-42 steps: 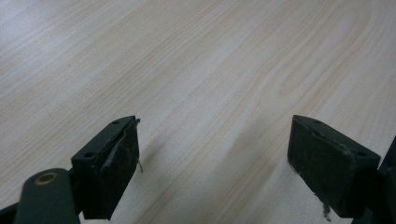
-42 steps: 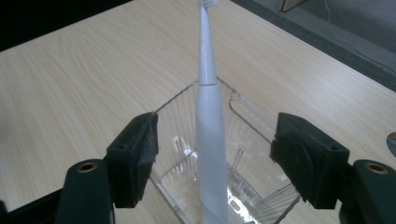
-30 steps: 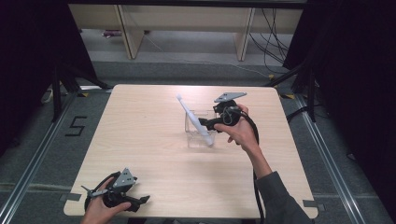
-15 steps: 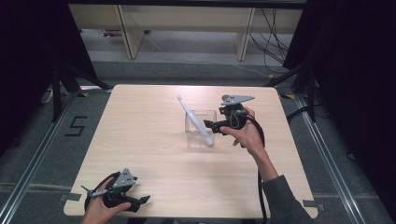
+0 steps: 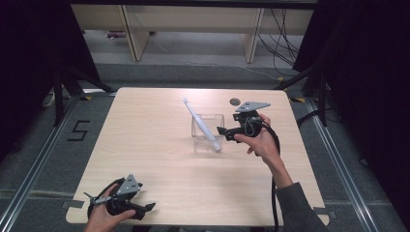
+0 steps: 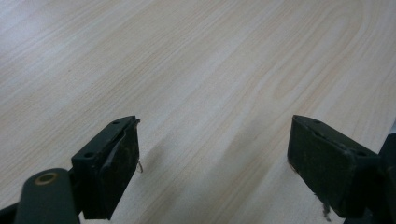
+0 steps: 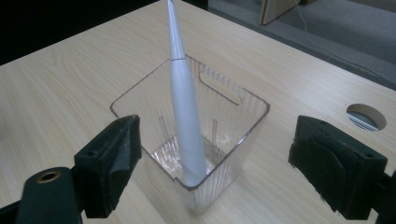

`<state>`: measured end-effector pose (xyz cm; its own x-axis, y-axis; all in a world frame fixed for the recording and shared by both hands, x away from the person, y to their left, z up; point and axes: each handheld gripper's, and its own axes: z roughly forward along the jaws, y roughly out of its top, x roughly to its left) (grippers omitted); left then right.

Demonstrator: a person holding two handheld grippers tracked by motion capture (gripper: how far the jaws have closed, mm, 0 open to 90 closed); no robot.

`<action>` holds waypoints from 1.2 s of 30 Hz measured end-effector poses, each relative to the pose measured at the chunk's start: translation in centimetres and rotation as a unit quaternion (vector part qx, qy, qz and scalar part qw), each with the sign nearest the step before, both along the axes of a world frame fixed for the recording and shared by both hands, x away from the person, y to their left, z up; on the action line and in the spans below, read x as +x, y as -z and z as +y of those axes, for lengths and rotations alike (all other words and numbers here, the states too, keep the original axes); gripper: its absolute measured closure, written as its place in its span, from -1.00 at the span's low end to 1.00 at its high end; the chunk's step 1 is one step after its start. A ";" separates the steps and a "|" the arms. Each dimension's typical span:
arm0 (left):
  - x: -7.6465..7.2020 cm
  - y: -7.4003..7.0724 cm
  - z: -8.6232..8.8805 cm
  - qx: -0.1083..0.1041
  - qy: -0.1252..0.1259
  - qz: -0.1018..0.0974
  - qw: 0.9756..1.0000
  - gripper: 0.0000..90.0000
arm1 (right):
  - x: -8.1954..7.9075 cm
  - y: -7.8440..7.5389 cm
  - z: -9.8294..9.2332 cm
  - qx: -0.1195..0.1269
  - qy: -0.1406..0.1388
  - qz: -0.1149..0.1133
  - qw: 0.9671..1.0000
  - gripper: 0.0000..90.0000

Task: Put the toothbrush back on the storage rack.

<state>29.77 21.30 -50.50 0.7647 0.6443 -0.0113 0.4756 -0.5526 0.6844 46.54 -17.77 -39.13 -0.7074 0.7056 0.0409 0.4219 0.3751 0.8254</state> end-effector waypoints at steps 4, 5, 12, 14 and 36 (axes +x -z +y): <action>0.0 0.0 0.0 0.002 0.002 0.000 1.000 -0.64 | -0.4 -0.2 -0.8 0.001 0.003 -0.013 1.000 -0.63; 0.0 0.0 0.0 0.006 0.004 0.000 1.000 -0.64 | -0.5 -0.3 -1.0 0.001 0.002 -0.007 1.000 -0.63; 0.1 0.0 0.1 0.006 0.004 0.001 1.000 -0.64 | -1.0 0.1 -1.7 -0.003 0.003 -0.009 1.000 -0.63; 0.1 0.0 0.1 0.006 0.004 0.001 1.000 -0.64 | -1.3 0.1 -1.7 0.000 0.008 0.002 1.000 -0.63; 0.1 0.1 0.1 0.007 0.002 0.003 1.000 -0.64 | -3.4 1.6 -2.6 -0.022 -0.001 0.000 1.000 -0.64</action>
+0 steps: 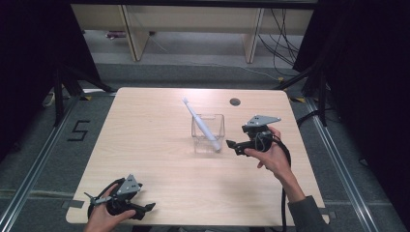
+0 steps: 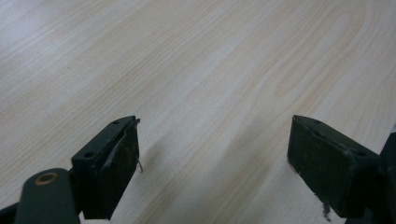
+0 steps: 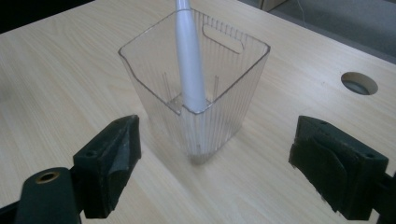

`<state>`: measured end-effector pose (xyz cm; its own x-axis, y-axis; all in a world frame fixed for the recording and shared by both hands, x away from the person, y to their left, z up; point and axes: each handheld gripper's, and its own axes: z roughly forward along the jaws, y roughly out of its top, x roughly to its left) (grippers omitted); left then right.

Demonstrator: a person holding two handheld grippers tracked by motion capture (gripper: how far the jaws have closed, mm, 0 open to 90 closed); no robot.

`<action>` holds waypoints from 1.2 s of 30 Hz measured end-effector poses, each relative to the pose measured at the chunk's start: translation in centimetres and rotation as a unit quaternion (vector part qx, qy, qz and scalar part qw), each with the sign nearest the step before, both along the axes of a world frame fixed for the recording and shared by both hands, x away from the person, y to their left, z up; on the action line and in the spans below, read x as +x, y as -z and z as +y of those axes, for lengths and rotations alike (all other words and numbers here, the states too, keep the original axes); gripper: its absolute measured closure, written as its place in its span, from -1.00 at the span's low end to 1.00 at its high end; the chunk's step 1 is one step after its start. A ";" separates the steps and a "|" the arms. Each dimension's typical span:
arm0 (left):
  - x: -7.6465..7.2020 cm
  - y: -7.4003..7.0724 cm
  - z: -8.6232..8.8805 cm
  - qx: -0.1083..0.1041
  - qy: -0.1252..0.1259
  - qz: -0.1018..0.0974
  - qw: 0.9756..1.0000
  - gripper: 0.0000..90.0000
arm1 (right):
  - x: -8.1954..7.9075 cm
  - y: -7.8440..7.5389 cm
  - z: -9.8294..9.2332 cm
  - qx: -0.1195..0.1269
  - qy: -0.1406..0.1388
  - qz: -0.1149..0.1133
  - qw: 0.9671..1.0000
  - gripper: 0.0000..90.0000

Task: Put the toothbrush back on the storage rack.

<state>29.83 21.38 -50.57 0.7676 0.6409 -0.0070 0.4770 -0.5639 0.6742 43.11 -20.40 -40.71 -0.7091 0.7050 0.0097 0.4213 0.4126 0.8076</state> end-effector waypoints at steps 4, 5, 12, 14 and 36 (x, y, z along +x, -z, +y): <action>-0.1 0.0 0.0 -0.003 -0.003 0.000 1.000 -0.63 | -0.3 0.4 -0.1 -0.003 0.003 0.001 1.000 -0.64; -0.1 0.0 0.0 -0.003 -0.003 0.000 1.000 -0.64 | -0.3 0.4 -0.1 -0.003 0.003 0.001 1.000 -0.64; -0.1 0.0 0.1 0.001 -0.002 0.000 1.000 -0.63 | -0.9 0.7 -0.3 0.003 0.008 0.005 1.000 -0.64; -0.1 0.0 0.1 -0.001 -0.003 0.000 1.000 -0.64 | -1.2 0.8 -0.3 0.002 0.004 0.008 1.000 -0.64; -0.1 0.1 0.0 -0.007 -0.009 0.000 1.000 -0.63 | -2.8 2.9 -1.2 -0.009 0.001 0.020 1.000 -0.64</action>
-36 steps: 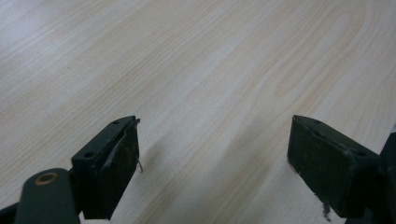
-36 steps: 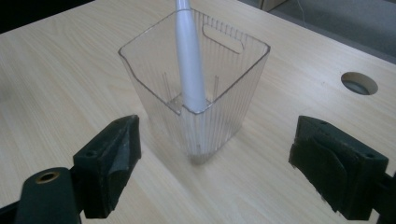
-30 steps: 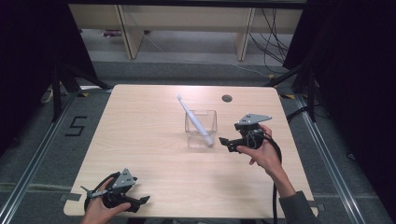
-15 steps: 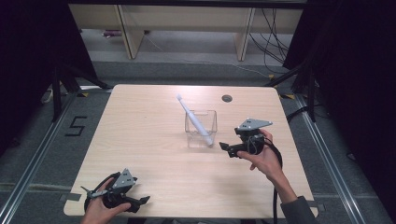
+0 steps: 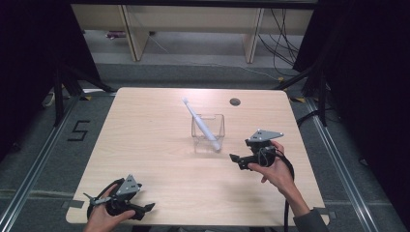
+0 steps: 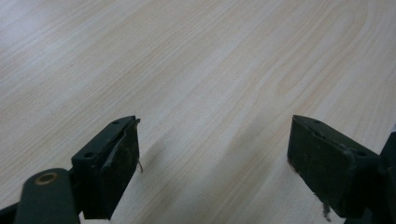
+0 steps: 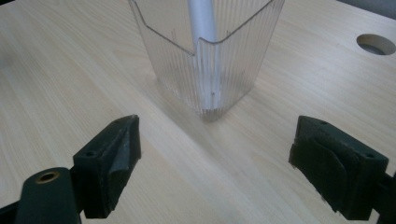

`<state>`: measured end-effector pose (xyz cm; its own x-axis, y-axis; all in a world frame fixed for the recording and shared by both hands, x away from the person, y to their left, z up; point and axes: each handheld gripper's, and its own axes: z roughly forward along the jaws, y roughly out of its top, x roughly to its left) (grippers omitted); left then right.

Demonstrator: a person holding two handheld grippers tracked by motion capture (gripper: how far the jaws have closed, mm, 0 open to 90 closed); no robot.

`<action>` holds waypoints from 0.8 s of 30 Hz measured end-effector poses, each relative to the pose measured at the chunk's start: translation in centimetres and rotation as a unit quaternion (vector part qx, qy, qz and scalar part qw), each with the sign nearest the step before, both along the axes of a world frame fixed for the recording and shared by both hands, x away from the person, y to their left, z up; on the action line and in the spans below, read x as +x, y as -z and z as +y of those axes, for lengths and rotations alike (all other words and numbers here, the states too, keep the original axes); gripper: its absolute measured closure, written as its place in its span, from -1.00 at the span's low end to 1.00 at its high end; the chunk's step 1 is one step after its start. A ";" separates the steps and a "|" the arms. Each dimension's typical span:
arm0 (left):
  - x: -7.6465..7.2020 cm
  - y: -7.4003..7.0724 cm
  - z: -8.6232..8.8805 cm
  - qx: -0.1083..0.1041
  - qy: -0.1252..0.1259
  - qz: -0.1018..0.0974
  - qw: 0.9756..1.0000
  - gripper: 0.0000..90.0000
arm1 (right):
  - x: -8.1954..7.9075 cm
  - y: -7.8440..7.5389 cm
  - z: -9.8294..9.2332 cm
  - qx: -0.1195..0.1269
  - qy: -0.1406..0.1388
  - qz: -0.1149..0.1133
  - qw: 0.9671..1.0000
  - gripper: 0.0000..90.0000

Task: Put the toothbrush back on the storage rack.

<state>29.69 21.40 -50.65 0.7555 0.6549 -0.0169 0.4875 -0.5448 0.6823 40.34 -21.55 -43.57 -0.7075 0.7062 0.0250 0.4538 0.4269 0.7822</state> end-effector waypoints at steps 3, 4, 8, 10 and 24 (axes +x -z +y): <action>0.0 0.0 0.0 0.000 -0.001 0.001 1.000 -0.63 | -0.1 0.4 -0.2 0.000 0.001 0.002 1.000 -0.64; -0.1 0.0 0.0 0.000 0.002 -0.001 1.000 -0.63 | -0.1 0.7 -0.2 -0.001 0.005 0.004 1.000 -0.64; 0.0 -0.1 0.0 0.000 0.002 -0.002 1.000 -0.63 | -0.5 1.1 -0.4 0.003 0.010 0.011 1.000 -0.64; -0.1 0.0 0.0 0.000 0.001 -0.001 1.000 -0.63 | -0.8 1.3 -0.5 0.005 0.013 0.018 1.000 -0.64; -0.1 0.0 0.1 0.002 -0.002 -0.001 1.000 -0.63 | -1.4 3.0 -1.2 0.001 0.006 0.023 1.000 -0.64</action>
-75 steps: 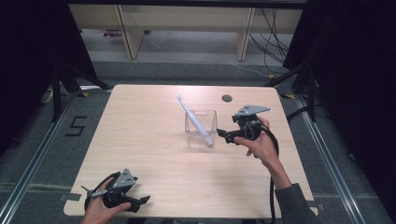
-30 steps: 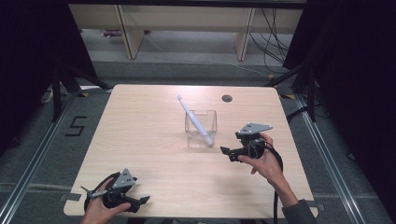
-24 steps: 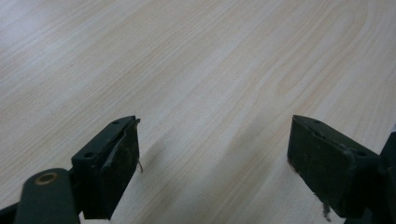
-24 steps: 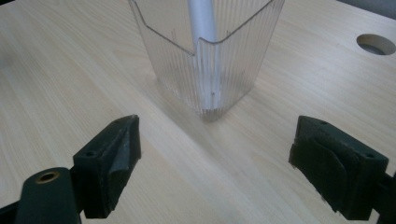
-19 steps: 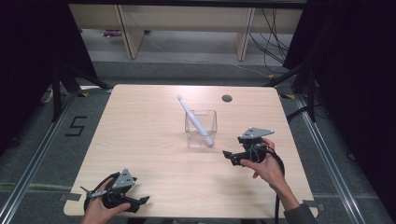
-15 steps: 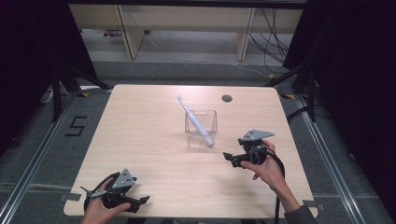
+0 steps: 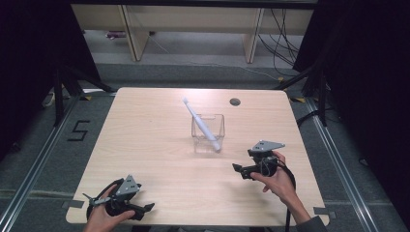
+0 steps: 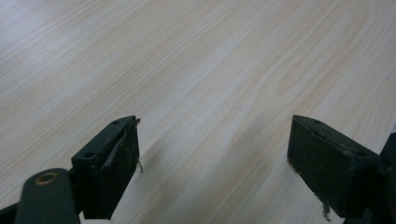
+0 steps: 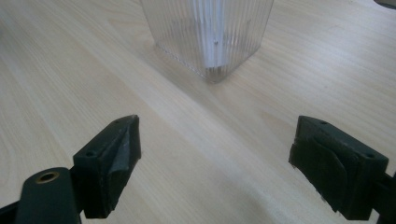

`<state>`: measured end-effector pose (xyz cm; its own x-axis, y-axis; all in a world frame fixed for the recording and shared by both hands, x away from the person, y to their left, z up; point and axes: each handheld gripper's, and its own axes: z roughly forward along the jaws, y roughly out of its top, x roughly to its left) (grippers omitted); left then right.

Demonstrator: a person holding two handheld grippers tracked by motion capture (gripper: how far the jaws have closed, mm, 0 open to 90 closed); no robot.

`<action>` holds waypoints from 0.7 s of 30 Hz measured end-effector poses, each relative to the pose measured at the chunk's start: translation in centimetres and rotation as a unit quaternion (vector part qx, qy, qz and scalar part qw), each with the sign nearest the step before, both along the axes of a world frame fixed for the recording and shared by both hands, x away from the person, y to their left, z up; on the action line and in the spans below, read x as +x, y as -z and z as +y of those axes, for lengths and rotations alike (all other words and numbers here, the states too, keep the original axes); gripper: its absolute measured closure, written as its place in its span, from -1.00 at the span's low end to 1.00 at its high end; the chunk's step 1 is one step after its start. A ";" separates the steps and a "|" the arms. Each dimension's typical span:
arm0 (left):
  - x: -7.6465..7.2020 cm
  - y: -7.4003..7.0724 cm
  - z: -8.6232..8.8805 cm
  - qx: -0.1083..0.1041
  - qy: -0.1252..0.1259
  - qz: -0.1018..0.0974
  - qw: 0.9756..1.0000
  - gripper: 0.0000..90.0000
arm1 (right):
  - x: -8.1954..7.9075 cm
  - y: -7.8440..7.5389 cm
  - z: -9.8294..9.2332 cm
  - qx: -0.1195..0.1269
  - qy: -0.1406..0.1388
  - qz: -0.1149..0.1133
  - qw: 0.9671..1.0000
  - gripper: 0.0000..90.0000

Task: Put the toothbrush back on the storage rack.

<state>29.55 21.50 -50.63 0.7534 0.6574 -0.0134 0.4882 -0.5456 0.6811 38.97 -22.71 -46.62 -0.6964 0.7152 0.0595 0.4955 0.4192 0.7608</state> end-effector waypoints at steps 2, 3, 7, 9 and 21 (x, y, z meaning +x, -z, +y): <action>0.0 0.0 0.0 -0.004 0.000 0.000 1.000 -0.63 | -0.2 0.2 0.0 0.001 0.006 0.004 1.000 -0.64; 0.0 0.0 0.0 -0.001 -0.002 0.000 1.000 -0.63 | -0.1 0.3 -0.1 -0.001 0.003 0.001 1.000 -0.64; 0.0 0.0 0.0 0.000 -0.002 0.000 1.000 -0.63 | -0.6 0.5 -0.3 -0.002 0.009 0.013 1.000 -0.64; 0.0 0.1 0.1 -0.001 0.000 -0.001 1.000 -0.63 | -1.0 0.7 -0.5 -0.002 0.010 0.016 1.000 -0.64; 0.0 0.1 0.1 0.000 -0.003 0.000 1.000 -0.63 | -3.0 1.4 -1.6 -0.003 0.010 0.008 1.000 -0.64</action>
